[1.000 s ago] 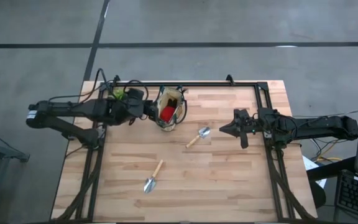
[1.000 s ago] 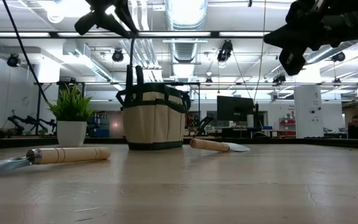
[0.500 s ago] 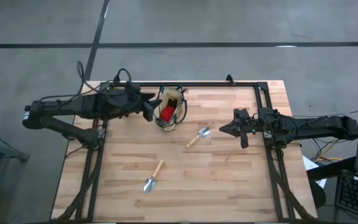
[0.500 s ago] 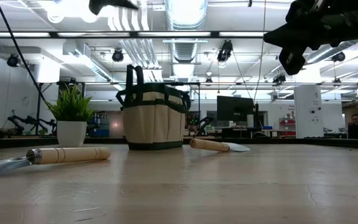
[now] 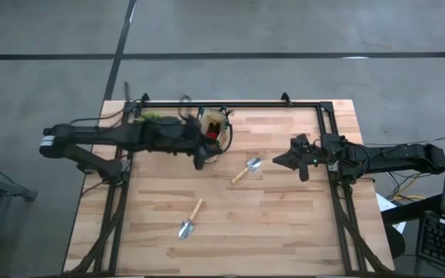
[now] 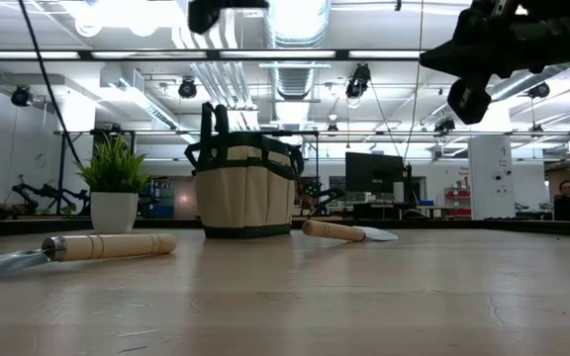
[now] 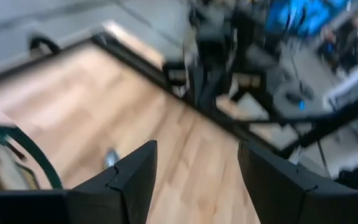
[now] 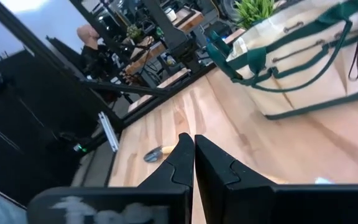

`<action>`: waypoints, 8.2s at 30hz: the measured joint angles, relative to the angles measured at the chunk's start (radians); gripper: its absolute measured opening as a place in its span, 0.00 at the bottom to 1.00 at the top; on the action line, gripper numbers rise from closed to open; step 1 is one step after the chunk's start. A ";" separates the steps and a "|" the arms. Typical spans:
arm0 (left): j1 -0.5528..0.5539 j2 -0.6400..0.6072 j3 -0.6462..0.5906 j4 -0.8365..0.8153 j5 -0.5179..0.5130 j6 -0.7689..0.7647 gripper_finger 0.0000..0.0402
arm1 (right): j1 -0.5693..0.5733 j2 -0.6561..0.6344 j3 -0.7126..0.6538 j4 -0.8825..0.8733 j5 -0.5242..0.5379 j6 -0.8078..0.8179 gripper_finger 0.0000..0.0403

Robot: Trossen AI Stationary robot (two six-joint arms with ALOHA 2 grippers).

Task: Pick & Place Garden tools in Gardening bag
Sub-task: Put the top brown trowel into the green gardening bag, then put the brown trowel into the green gardening bag

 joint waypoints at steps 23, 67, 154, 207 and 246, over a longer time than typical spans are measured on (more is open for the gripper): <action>-0.008 0.534 0.024 0.196 0.129 -0.114 0.52 | 0.000 0.000 0.000 0.128 -0.001 0.322 0.02; 0.009 0.915 0.383 -0.271 0.015 0.086 0.17 | -0.003 -0.016 0.001 0.161 0.000 0.261 0.02; -0.044 0.323 0.383 -0.220 -0.394 0.236 0.37 | -0.228 0.335 0.513 -0.074 0.070 0.091 0.02; -0.011 0.124 0.383 -0.544 -0.637 0.233 0.40 | -0.265 0.967 0.917 -0.289 0.000 -0.739 0.02; -0.122 0.123 0.172 -0.732 -0.166 -0.148 0.40 | -0.240 0.844 0.916 -0.548 -0.035 -0.601 0.61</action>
